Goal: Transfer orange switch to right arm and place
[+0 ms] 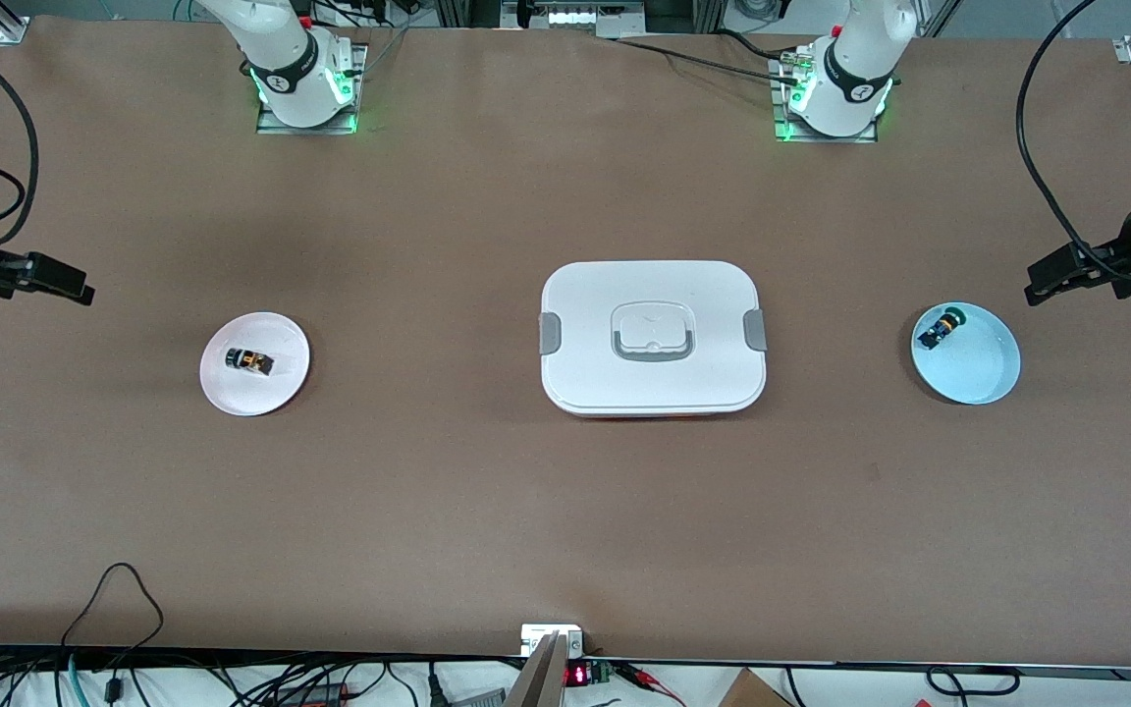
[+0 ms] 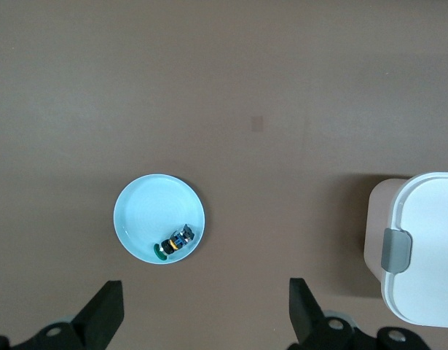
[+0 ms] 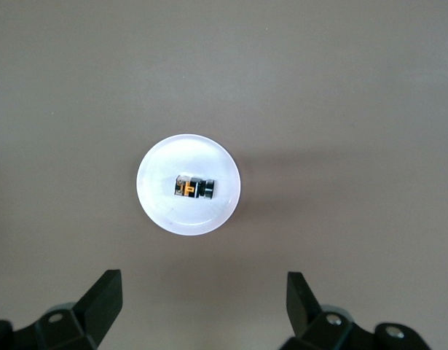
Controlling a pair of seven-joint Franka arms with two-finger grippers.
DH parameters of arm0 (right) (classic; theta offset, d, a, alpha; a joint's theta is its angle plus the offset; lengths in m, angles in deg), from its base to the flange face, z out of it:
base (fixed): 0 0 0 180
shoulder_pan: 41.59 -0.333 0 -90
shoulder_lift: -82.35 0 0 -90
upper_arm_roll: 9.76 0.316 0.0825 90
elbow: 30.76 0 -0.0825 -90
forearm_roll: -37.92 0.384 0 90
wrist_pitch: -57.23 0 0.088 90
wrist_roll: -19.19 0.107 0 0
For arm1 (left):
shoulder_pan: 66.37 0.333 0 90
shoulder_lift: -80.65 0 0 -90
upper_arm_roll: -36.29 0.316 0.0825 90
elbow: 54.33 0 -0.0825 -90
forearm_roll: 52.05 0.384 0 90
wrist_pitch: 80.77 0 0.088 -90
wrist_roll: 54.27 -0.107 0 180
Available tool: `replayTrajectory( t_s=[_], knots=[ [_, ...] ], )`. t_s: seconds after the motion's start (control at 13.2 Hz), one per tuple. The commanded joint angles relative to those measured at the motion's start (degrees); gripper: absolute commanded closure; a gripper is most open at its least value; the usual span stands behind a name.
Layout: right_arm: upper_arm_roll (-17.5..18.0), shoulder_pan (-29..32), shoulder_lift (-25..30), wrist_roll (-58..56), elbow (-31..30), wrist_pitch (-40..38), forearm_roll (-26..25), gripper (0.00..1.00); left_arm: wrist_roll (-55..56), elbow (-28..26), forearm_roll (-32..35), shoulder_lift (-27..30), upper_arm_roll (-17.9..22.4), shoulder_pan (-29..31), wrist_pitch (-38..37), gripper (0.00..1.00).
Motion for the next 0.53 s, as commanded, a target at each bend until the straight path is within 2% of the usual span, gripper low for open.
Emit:
replayTrajectory(
  t_s=[0.0,0.45],
  knots=[
    [1.0,0.8,3.1,-0.4,-2.1,-0.8,0.7,0.00,-0.1,1.6,1.0,-0.5,-0.2,0.0,-0.9,0.00],
    [1.4,0.6,3.1,-0.6,-0.3,-1.2,0.7,0.00,-0.1,1.6,0.6,-0.5,-0.2,0.0,-0.8,0.00]
  ],
)
